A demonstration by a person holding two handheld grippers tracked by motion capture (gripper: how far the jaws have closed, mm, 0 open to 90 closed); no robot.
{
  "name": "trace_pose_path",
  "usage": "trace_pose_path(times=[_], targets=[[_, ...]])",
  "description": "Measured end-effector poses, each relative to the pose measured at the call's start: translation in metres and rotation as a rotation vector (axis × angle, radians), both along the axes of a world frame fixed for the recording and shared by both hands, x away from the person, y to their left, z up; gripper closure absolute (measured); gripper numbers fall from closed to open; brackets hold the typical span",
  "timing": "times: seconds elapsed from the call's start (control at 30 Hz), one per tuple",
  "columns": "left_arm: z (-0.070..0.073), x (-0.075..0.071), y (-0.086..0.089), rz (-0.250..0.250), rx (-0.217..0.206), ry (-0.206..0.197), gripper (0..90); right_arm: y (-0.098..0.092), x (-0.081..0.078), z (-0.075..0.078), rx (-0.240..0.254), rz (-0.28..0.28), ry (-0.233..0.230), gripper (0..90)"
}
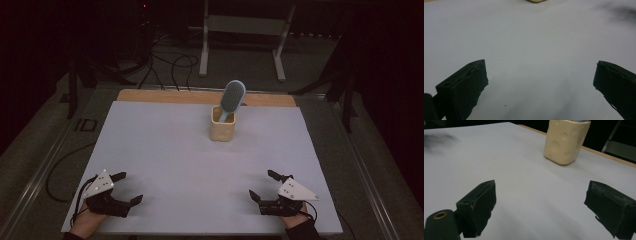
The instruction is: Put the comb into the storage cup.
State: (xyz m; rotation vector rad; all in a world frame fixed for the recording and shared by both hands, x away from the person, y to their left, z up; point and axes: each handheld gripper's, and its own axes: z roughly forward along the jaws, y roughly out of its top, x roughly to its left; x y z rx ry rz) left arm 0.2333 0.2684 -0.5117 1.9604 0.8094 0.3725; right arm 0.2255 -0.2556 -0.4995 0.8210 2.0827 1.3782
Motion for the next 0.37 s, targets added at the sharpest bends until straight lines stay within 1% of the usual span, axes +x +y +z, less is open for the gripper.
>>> trace_pose_path(times=[0.07,0.27,0.33,0.37], targets=[[0.0002,-0.0003,-0.0011,-0.004,-0.001,-0.006,0.0,0.0001,0.0005,-0.0005,-0.002,0.001,-0.001,9.5],[-0.0004,-0.0009,-0.0028,-0.012,0.01,-0.006,0.0,0.0007,0.0013,-0.0016,-0.007,0.004,0.007,9.5],[0.0002,-0.0014,-0.002,-0.014,0.0,-0.004,0.0,0.0007,0.0015,-0.0016,-0.008,0.004,0.008,9.5],[0.0005,-0.0014,-0.0017,-0.013,0.003,-0.006,0.0,0.0009,0.0016,-0.0016,-0.007,0.004,0.006,9.5]])
